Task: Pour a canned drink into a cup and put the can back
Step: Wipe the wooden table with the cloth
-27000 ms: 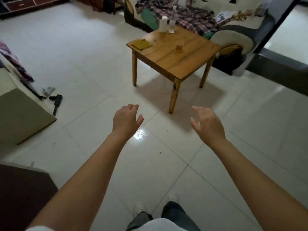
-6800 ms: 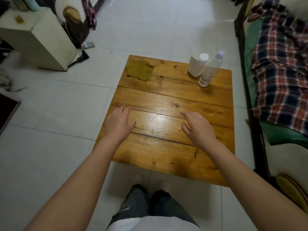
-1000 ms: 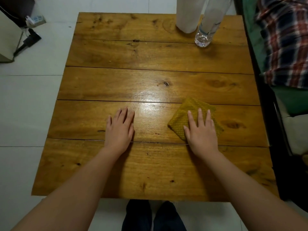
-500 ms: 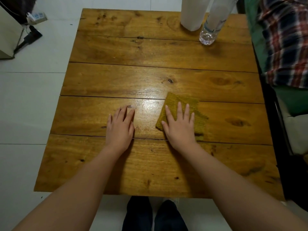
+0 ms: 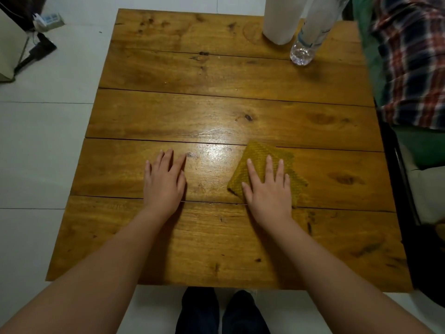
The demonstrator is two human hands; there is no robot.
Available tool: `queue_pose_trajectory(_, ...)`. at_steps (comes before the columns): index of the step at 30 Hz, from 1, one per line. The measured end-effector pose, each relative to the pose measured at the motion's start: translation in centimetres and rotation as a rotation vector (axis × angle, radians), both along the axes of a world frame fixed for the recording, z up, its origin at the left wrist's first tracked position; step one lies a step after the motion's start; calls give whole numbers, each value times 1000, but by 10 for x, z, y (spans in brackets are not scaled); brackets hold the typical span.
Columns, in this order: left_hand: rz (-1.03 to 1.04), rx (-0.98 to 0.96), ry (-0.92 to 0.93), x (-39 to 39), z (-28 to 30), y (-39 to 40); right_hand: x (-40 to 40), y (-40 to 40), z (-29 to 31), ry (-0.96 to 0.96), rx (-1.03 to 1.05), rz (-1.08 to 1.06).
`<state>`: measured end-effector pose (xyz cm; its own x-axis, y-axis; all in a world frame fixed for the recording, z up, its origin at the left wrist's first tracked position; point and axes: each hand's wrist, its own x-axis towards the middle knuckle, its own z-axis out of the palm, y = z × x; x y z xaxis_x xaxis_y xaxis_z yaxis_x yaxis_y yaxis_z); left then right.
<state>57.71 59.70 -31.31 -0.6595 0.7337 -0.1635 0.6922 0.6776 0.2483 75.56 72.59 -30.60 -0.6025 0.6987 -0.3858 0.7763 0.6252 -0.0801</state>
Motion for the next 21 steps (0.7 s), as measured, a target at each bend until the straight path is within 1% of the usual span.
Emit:
queue_pose_trajectory(5, -4, 22, 9, -19, -1, 3, -21, 36, -1, 27, -1, -132)
queue_pose_trajectory(9, 1, 19, 10, -35, -3, 1, -47, 44, -3, 65, -7, -145)
queue_pose_trajectory(11, -8, 24, 11, -38, -4, 0, -62, 46, -4, 91, -4, -117)
queue_pose_trajectory(14, -15, 42, 4, -40, -6, 0, -90, 42, -2, 134, -58, -83)
queue_pose_trajectory(16, -16, 50, 13, -42, -8, 0, -106, 31, -2, 154, -84, -8)
queue_pose_trajectory(19, -20, 61, 25, -43, -9, 1, -113, 14, -7, 160, -56, 132)
queue_pose_trajectory(21, -25, 74, 21, -44, -8, 2, -109, 13, -9, 129, -19, 162)
